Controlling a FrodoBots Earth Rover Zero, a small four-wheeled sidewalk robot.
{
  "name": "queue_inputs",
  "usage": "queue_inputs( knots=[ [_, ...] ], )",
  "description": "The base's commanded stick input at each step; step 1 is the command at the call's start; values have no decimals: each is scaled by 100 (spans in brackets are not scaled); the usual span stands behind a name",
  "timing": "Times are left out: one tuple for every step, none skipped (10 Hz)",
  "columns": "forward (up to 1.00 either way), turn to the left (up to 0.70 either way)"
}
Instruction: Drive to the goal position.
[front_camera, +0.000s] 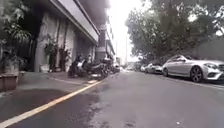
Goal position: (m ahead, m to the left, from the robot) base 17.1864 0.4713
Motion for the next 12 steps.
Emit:
queue_inputs(
  knots=[
    [70, 0],
    [70, 0],
    [70, 0],
    [70, 0],
    [70, 0],
    [70, 0],
    [70, 0],
    [70, 0],
    [70, 0],
    [70, 0],
    [70, 0],
    [70, 0]
  ],
)
